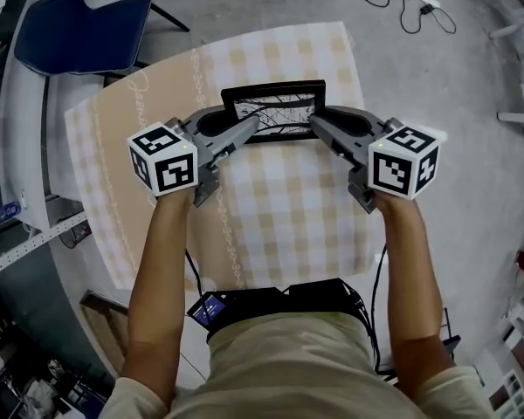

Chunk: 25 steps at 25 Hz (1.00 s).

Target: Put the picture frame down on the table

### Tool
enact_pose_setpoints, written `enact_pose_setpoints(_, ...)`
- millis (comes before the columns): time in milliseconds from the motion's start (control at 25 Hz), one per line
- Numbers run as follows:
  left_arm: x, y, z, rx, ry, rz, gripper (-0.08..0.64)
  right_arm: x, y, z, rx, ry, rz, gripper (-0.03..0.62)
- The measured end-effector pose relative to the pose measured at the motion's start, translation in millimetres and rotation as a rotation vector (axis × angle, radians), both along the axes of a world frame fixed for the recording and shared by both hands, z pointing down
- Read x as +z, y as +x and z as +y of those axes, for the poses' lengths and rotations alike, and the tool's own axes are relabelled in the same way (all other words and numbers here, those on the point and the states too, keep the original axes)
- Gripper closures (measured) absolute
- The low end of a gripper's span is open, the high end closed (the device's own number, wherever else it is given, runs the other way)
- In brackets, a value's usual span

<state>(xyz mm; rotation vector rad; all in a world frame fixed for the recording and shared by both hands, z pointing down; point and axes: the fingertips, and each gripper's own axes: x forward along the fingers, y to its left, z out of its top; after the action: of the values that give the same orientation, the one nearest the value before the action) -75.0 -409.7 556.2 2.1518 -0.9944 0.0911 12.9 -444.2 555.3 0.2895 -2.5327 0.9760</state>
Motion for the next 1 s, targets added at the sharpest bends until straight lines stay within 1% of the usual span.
enact_pose_setpoints(80, 14, -2, -6, 0.0, -0.015, -0.004, 0.465, 13, -2, -5, 0.003, -0.009, 0.017, 0.52)
enact_pose_setpoints(160, 38, -5, -15, -0.001, -0.032, -0.016, 0.462, 37, -4, -14, 0.005, -0.02, 0.026, 0.52)
enact_pose_setpoints(280, 76, -10, -30, -0.006, -0.058, -0.051, 0.454, 75, -9, -28, 0.002, -0.031, 0.032, 0.52)
enact_pose_setpoints(360, 90, -12, -34, -0.01, -0.076, -0.072, 0.451, 89, -10, -32, -0.002, -0.034, 0.041, 0.52)
enact_pose_setpoints(520, 109, -15, -38, -0.016, -0.119, -0.123, 0.437, 104, -12, -36, -0.012, -0.031, 0.075, 0.52)
enact_pose_setpoints(640, 120, -17, -42, -0.018, -0.137, -0.163, 0.428, 115, -12, -40, -0.014, -0.026, 0.107, 0.519)
enact_pose_setpoints(800, 125, -17, -48, -0.013, -0.137, -0.215, 0.425, 125, -12, -46, 0.003, -0.051, 0.131, 0.518)
enact_pose_setpoints(1000, 129, -21, -52, -0.035, -0.114, -0.308, 0.393, 130, -13, -48, 0.027, -0.061, 0.181, 0.515)
